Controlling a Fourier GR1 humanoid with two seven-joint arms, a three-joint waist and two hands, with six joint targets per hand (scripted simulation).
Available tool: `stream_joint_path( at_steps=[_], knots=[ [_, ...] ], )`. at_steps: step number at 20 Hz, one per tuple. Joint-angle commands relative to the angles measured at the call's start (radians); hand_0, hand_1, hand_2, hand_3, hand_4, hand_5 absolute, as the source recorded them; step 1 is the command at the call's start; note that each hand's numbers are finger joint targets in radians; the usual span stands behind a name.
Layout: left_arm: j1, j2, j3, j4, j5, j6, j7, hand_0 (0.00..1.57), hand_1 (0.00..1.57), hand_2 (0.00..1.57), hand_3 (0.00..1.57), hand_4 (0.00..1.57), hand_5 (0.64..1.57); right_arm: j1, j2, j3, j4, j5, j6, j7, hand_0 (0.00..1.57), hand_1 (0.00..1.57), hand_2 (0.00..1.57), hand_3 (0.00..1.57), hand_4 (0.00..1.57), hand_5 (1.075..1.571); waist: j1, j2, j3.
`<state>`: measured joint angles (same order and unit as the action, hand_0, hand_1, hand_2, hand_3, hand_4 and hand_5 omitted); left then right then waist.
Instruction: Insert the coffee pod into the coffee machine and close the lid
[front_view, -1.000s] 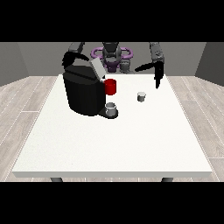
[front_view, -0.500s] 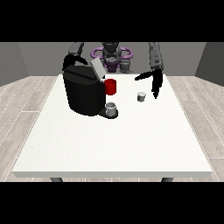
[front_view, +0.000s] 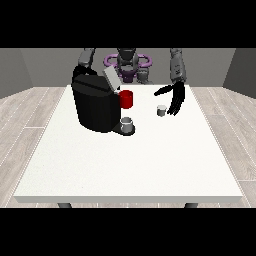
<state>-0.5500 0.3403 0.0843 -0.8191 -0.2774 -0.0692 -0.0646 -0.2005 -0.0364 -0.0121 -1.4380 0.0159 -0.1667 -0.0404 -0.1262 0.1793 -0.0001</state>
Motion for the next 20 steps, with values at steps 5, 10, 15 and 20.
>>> stream_joint_path(
  at_steps=[5, 10, 15, 20],
  knots=[
    [-0.024, 0.046, -0.022, 0.126, -0.105, 0.042, -0.08, 0.63, 0.63, 0.76, 0.49, 0.0, 1.571, -0.005, 0.0, 0.012, -0.017, 0.014, 0.0, -0.002, 0.0, 0.0, 0.0, 0.0, 0.39, 1.571, -0.041, 0.037, -0.0002],
    [-0.023, 0.014, -0.069, 0.178, -0.194, 0.124, -0.061, 0.55, 0.55, 0.7, 0.45, 0.0, 1.571, -0.015, 0.006, 0.049, -0.064, 0.024, 0.007, 0.088, 0.0, 0.0, 0.0, 0.0, 0.45, 1.571, -0.066, 0.007, -0.0005],
    [-0.071, 0.06, -0.031, 0.205, -0.208, 0.155, -0.145, 0.72, 0.72, 0.85, 0.62, 0.15, 1.571, -0.003, 0.035, 0.054, -0.043, 0.035, -0.047, 0.049, 0.0, 0.0, 0.0, 0.0, 0.53, 1.571, -0.039, 0.02, -0.0004],
    [-0.109, 0.047, -0.009, 0.264, -0.237, 0.249, -0.187, 0.82, 0.82, 0.97, 0.74, 0.39, 1.571, -0.055, 0.005, 0.01, -0.056, -0.001, -0.003, 0.04, 0.0, 0.0, 0.0, 0.0, 0.51, 1.571, -0.061, 0.085, -0.0004]
  ],
)
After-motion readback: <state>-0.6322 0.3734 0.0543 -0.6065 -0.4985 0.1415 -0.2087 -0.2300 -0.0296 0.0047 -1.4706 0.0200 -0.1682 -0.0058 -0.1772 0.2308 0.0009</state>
